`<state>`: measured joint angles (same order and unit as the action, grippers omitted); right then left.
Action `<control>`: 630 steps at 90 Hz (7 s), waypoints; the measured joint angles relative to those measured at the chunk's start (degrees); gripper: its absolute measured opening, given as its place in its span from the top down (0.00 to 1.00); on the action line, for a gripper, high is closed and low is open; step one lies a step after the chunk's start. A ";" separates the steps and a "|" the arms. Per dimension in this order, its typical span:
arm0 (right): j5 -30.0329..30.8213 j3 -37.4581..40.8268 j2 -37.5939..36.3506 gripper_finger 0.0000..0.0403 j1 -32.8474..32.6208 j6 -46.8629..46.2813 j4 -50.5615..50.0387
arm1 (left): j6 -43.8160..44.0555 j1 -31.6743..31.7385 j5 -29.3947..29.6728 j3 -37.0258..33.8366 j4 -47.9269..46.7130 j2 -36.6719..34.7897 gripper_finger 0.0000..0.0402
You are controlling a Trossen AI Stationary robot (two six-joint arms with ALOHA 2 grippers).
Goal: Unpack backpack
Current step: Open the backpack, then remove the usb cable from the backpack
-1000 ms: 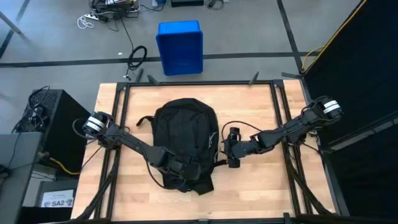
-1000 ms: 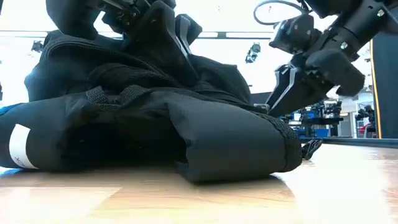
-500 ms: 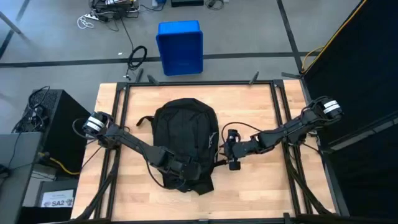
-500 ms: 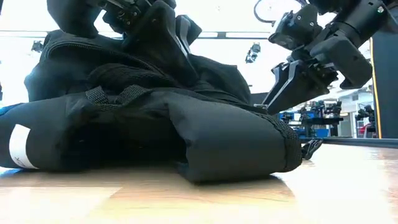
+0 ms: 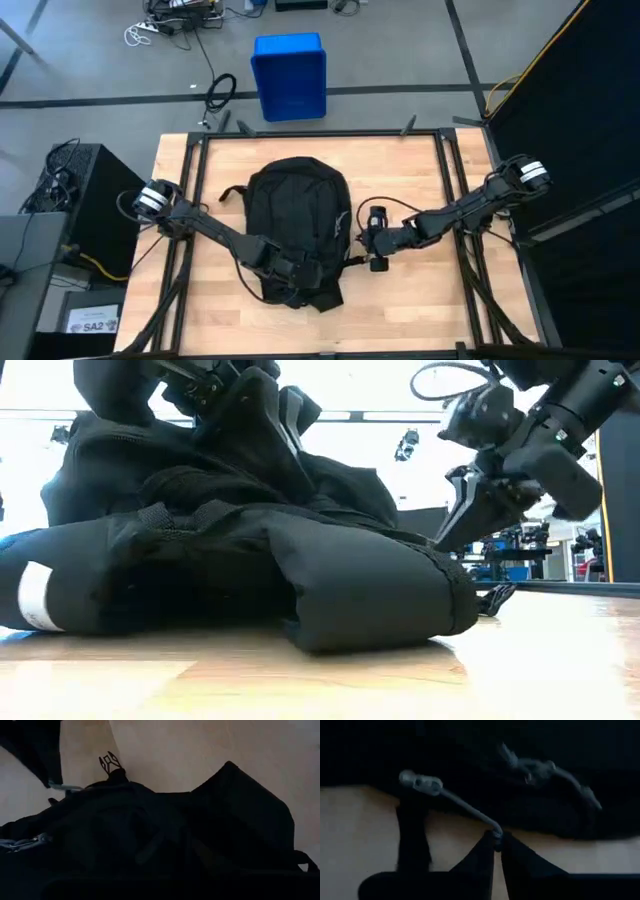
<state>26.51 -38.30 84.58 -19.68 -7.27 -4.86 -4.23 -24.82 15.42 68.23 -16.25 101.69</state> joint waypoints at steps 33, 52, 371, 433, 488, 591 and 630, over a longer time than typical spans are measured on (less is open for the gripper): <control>14.74 -0.03 -0.09 1.00 0.06 -9.88 -9.03 | 0.45 -0.17 -1.69 0.00 -0.65 -0.02 1.00; 19.49 0.04 -3.25 1.00 2.10 -16.88 -14.60 | 1.50 -1.15 -2.99 0.00 -0.26 -0.02 1.00; -10.77 0.21 9.99 1.00 -12.87 -12.00 6.56 | -7.83 6.75 18.61 -18.58 20.75 -36.85 1.00; -9.66 0.15 9.94 1.00 -12.29 -13.08 6.86 | -10.21 -13.08 34.86 -5.42 11.46 -18.67 0.81; -9.53 0.15 9.94 1.00 -11.98 -13.68 7.67 | 15.06 -13.73 44.53 16.00 -13.95 -4.20 0.34; -1.30 -2.48 8.21 1.00 -13.43 -7.53 8.53 | 29.74 -3.28 43.22 16.00 -31.23 3.82 0.98; 2.99 -8.53 5.46 1.00 -12.98 8.00 25.32 | 23.67 -3.30 42.81 16.00 -21.33 3.81 1.00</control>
<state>29.50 -46.83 90.03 -32.67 0.73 20.45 19.45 -28.12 58.22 84.23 -37.58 105.50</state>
